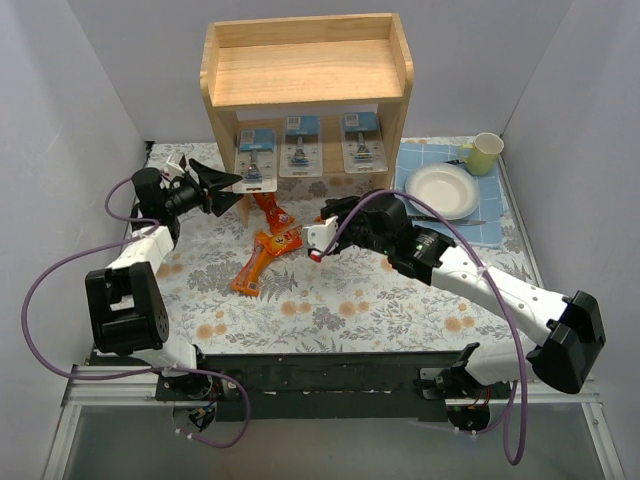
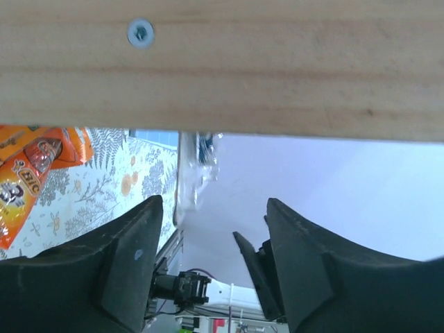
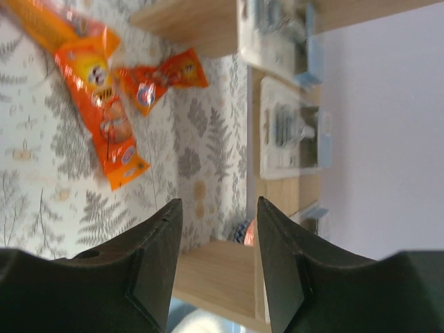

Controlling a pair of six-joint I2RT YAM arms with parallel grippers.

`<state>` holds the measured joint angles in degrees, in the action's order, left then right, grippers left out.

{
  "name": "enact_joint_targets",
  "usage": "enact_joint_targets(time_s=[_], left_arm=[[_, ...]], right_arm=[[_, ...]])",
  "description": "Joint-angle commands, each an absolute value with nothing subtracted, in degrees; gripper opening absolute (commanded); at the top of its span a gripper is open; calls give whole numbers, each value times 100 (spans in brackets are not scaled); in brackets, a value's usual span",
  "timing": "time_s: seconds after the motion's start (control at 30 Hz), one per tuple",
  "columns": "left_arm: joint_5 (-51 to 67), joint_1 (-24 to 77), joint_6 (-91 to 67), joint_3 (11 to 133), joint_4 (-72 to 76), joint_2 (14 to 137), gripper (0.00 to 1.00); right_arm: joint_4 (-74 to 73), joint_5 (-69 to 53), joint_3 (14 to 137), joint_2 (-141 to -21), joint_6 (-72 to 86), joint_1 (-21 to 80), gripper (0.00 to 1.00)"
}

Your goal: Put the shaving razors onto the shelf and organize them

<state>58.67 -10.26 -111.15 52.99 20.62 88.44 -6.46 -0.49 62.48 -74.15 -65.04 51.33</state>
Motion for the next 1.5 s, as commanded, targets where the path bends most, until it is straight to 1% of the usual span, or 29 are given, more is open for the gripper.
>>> enact_joint_targets(time_s=[0.0,0.2,0.23,0.27,0.3,0.33,0.37,0.4,0.43,0.47,0.5,0.53,0.6,0.63,0.67,0.9,1.27,1.47], left_arm=[[5959,-1212,-10530,5458,969,8210,63],[5854,-1414,-9695,5309,-245,7841,66],[5767,-1459,-9642,5195,-490,7753,66],[5740,-1502,-9537,5125,-544,7665,66],[5713,-1625,-9475,5054,-606,7490,63],[5626,-1696,-9362,5019,-833,7419,61],[5582,-1766,-9273,4975,-931,7348,58],[5564,-1906,-9107,4957,-1019,7261,52],[5546,-1977,-9018,4940,-1194,7155,49],[5528,-2108,-8948,4922,-1274,7102,44],[5546,-2170,-8808,4931,-1327,7058,36],[5555,-2214,-8763,4931,-1414,6979,31],[5546,-2311,-8701,4931,-1459,6891,24],[5537,-2329,-8692,4931,-1485,6847,20],[5494,-2355,-8658,4948,-1503,6777,18],[5362,-2505,-8323,5010,-1819,6460,17],[5300,-2707,-8192,4808,-1960,6267,18],[5291,-2733,-8147,4720,-2030,6205,19]], right_arm=[[-343,-797,7109,-7760,-5496,5089,54],[-290,-1536,8111,-8630,-4756,5089,52],[-290,-1642,8252,-8770,-4442,5089,45],[-299,-1757,8410,-9076,-4282,5080,40],[-334,-2010,8820,-9244,-4124,5089,34],[-464,-2126,9033,-9429,-3800,5089,19],[-535,-2249,9287,-9787,-3649,5089,13],[-623,-2415,9708,-9965,-3500,5080,7],[-694,-2460,9938,-10141,-3376,5080,1],[-842,-2487,10123,-10465,-3157,5080,1],[-931,-2566,10299,-10598,-3086,5080,1],[-1019,-2601,10631,-10730,-3024,5063,1],[-1221,-2732,10845,-11021,-2953,5036,1],[-1265,-2751,10924,-11065,-2962,5019,1],[-1292,-2751,10968,-11152,-2971,5010,1],[-1485,-2654,11153,-11443,-2997,4826,1],[-1161,-2575,11382,-11909,-3076,4614,1],[-941,-2444,11733,-12260,-3138,4614,1]])
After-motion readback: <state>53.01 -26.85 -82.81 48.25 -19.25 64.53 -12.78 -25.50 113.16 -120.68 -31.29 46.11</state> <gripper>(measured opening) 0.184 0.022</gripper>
